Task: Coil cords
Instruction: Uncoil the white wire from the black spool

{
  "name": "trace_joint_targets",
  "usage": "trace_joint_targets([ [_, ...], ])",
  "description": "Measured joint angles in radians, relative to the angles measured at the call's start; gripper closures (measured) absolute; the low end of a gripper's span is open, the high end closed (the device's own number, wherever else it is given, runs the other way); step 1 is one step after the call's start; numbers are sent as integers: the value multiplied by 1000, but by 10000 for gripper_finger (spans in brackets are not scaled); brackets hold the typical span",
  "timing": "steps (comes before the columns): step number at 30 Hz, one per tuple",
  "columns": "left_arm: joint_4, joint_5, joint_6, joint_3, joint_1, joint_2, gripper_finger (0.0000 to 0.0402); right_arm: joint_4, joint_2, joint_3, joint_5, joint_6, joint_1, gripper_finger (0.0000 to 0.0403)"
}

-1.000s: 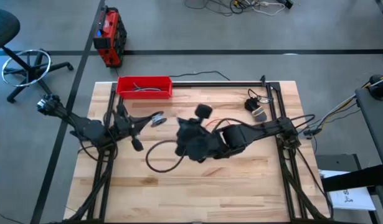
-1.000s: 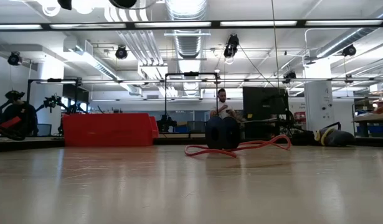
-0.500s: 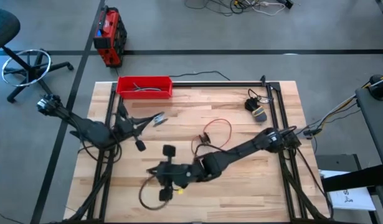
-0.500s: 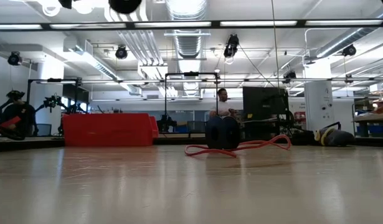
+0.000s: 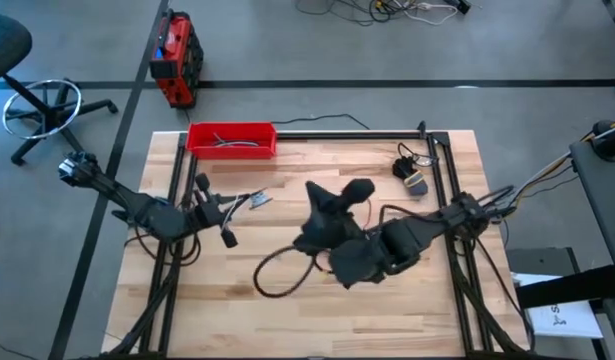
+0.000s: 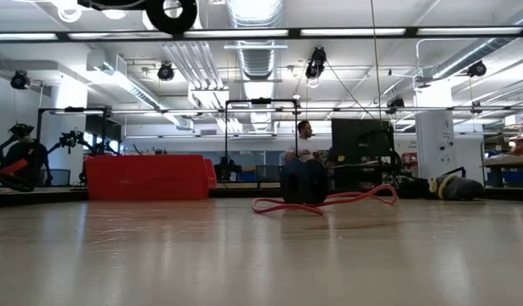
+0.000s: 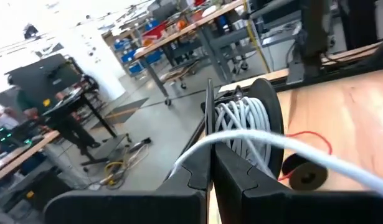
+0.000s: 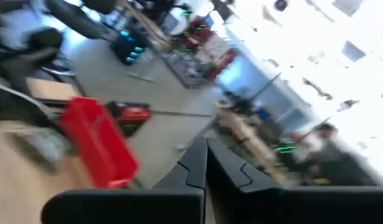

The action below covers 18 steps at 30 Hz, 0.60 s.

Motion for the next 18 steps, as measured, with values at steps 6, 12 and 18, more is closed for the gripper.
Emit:
trace_joint_targets([
  [6,45,2,-37,0,0,-22,401,-551,-38,-2,-284,700,-3,402],
  [12,224,211,-86,-6,2,-52,401,-541,54,-104,-421,852,-11,398],
  [18,283,249,19,-51,2,-24,401,-45,159,-155,-484,451,-32,344],
])
